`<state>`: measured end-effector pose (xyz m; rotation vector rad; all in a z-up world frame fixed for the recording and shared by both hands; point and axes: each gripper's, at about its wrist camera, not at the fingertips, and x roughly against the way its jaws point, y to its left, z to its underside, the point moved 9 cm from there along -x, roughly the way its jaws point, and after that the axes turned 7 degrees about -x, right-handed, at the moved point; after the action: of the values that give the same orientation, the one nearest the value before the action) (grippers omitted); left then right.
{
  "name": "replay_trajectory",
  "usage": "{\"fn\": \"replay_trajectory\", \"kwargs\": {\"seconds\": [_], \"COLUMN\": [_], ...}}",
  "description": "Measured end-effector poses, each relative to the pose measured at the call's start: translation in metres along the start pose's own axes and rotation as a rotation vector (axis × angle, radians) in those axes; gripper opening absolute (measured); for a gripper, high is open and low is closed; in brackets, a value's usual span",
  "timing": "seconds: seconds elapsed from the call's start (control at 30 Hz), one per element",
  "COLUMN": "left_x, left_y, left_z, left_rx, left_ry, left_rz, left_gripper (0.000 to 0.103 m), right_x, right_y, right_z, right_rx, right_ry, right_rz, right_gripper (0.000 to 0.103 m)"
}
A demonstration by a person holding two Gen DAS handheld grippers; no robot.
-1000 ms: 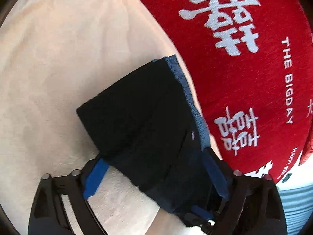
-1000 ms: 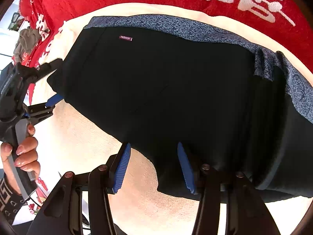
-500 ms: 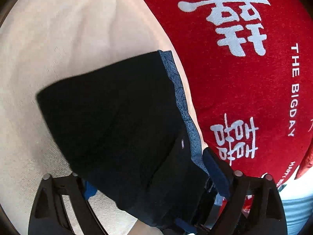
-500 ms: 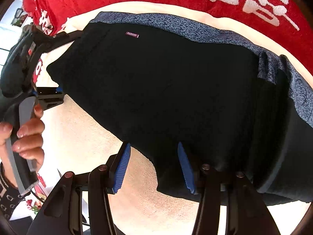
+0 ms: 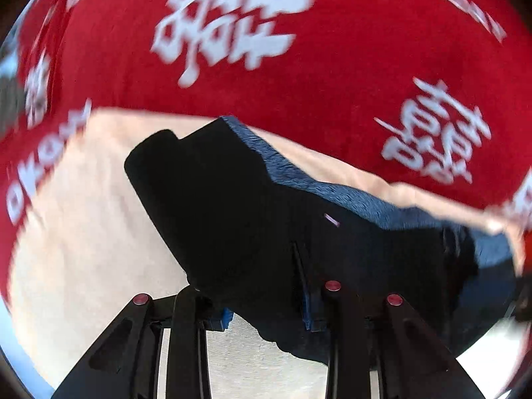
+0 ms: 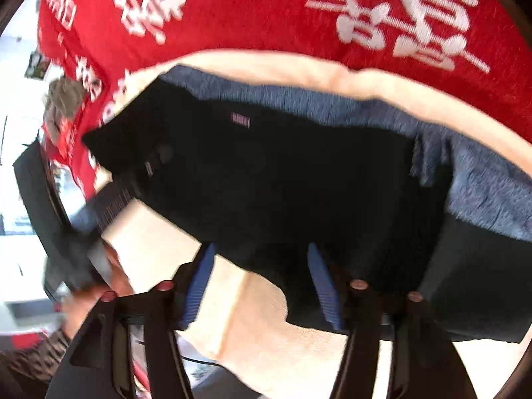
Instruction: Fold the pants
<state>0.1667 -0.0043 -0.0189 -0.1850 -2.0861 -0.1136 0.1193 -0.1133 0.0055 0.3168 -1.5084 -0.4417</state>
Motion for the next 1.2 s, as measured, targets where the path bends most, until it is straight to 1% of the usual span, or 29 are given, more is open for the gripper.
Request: {"fn": "replay_trajectory", "kwargs": {"seconds": [0.03, 0.07, 0.1, 0.13, 0.2, 0.23, 0.27, 0.33, 0.37, 0.47, 0.5, 0.57, 0.63, 0.67, 0.7, 0.73, 0.83, 0.9, 0.97, 1.03, 1.07, 1.1, 1.2], "left_x": [0.002, 0.003, 0.005, 0.008, 0.012, 0.015, 0.017, 0.02, 0.023, 0.026, 0.028, 0.032, 0.032, 0.031, 0.029, 0.029, 0.045, 0.055, 0.067, 0.078, 0.083, 0.087, 0.098], "left_y": [-0.004, -0.008, -0.012, -0.01, -0.016, -0.017, -0.021, -0.025, -0.029, -0.039, -0.042, -0.046, -0.048, -0.049, -0.05, -0.052, -0.073, -0.087, -0.105, -0.12, -0.136, -0.146, -0.191], "left_z": [-0.001, 0.0, 0.0, 0.001, -0.001, -0.001, -0.003, -0.005, -0.006, -0.008, -0.009, -0.01, -0.011, -0.012, -0.012, -0.012, -0.021, -0.024, -0.029, -0.032, -0.036, -0.038, -0.04], "left_rx": [-0.034, -0.072, -0.108, -0.124, -0.154, -0.169, -0.193, -0.22, -0.241, -0.278, -0.29, -0.3, -0.301, -0.299, -0.288, -0.285, -0.331, -0.341, -0.347, -0.349, -0.357, -0.368, -0.439], "left_ry": [-0.005, -0.009, -0.011, -0.014, -0.025, -0.031, -0.04, -0.053, -0.064, -0.087, -0.096, -0.104, -0.105, -0.1, -0.078, -0.075, -0.113, -0.122, -0.127, -0.129, -0.126, -0.125, -0.127], "left_rz": [-0.017, -0.036, -0.053, -0.061, -0.069, -0.075, -0.086, -0.099, -0.108, -0.124, -0.129, -0.134, -0.135, -0.135, -0.123, -0.11, -0.081, -0.045, -0.002, 0.034, 0.062, 0.075, 0.106], "left_gripper": [0.032, 0.032, 0.032, 0.032, 0.032, 0.032, 0.032, 0.032, 0.032, 0.032, 0.032, 0.032, 0.032, 0.032, 0.032, 0.032, 0.032, 0.032, 0.032, 0.032, 0.032, 0.032, 0.032], "right_x": [0.008, 0.013, 0.02, 0.022, 0.024, 0.02, 0.014, -0.007, -0.014, -0.042, -0.051, -0.06, -0.062, -0.06, -0.057, -0.048, -0.015, 0.007, 0.023, 0.049, 0.064, 0.073, 0.106], "right_y": [0.007, 0.014, 0.028, 0.04, 0.07, 0.09, 0.101, 0.13, 0.137, 0.156, 0.157, 0.148, 0.139, 0.134, 0.129, 0.124, 0.108, 0.097, 0.089, 0.073, 0.061, 0.053, 0.018], "right_z": [-0.012, -0.023, -0.037, -0.045, -0.062, -0.072, -0.072, -0.08, -0.08, -0.074, -0.073, -0.075, -0.079, -0.08, -0.082, -0.085, -0.082, -0.077, -0.074, -0.072, -0.07, -0.071, -0.061], "right_rx": [-0.005, -0.003, 0.01, 0.024, 0.076, 0.117, 0.138, 0.205, 0.235, 0.335, 0.367, 0.39, 0.371, 0.357, 0.347, 0.333, 0.324, 0.317, 0.289, 0.24, 0.209, 0.191, 0.114], "right_ry": [0.007, 0.016, 0.031, 0.043, 0.067, 0.098, 0.126, 0.194, 0.213, 0.307, 0.331, 0.35, 0.366, 0.363, 0.34, 0.303, 0.205, 0.16, 0.125, 0.073, 0.039, 0.02, -0.058], "right_rz": [-0.022, -0.036, -0.061, -0.076, -0.11, -0.119, -0.114, -0.07, -0.058, 0.01, 0.06, 0.156, 0.183, 0.176, 0.172, 0.142, 0.062, 0.019, -0.025, -0.087, -0.117, -0.133, -0.182], "right_gripper": [0.069, 0.073, 0.076, 0.079, 0.08, 0.081, 0.081, 0.081, 0.081, 0.081, 0.081, 0.081, 0.08, 0.055, 0.041, 0.022, 0.021, 0.021, 0.02, 0.021, 0.021, 0.021, 0.021]}}
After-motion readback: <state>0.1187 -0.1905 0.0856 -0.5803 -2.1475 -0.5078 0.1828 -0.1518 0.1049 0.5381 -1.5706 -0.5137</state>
